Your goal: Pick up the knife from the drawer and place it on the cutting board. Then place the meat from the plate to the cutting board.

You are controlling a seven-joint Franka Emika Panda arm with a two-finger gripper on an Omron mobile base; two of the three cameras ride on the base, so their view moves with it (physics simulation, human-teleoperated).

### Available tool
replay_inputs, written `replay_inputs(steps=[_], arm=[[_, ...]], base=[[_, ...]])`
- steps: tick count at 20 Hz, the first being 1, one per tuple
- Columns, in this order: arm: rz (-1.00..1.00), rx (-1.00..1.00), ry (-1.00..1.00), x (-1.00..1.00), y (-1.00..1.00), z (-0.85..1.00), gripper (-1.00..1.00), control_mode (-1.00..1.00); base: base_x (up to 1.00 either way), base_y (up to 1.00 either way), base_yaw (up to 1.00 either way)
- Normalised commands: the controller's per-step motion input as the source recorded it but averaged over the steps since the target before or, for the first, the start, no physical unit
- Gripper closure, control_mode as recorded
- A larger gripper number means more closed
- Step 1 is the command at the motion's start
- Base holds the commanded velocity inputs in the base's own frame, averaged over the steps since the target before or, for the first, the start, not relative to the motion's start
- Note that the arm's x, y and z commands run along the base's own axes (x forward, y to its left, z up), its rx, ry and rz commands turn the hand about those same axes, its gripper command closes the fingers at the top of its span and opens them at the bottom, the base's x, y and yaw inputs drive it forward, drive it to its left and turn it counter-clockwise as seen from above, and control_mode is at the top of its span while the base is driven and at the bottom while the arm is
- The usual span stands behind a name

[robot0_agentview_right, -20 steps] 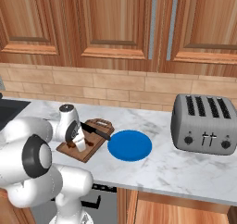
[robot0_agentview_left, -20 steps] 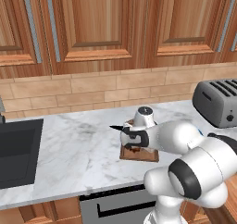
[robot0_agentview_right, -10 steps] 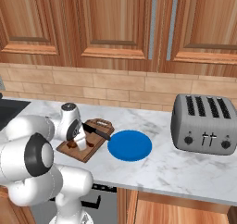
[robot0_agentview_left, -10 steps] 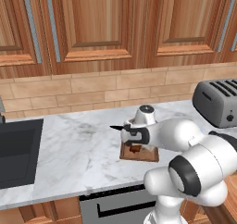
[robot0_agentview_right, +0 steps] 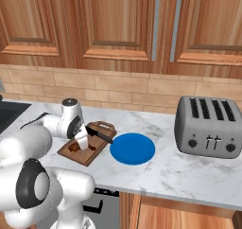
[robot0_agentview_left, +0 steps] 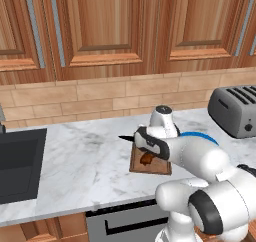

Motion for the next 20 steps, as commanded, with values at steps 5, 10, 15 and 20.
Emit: replay_inputs(steps=[5, 10, 15, 20], arm=[[-0.03, 0.00, 0.00, -0.44, -0.10, 0.39, -1.00, -1.00], [-0.05, 0.00, 0.00, -0.59, -0.12, 0.39, -1.00, -1.00], [-0.07, 0.00, 0.00, -0.68, -0.09, 0.36, -1.00, -1.00], [-0.06, 0.00, 0.00, -0.77, -0.01, 0.35, -1.00, -1.00]], base=[[0.00, 0.00, 0.00], [0.00, 0.00, 0.00], [0.00, 0.00, 0.00], [0.00, 0.00, 0.00]])
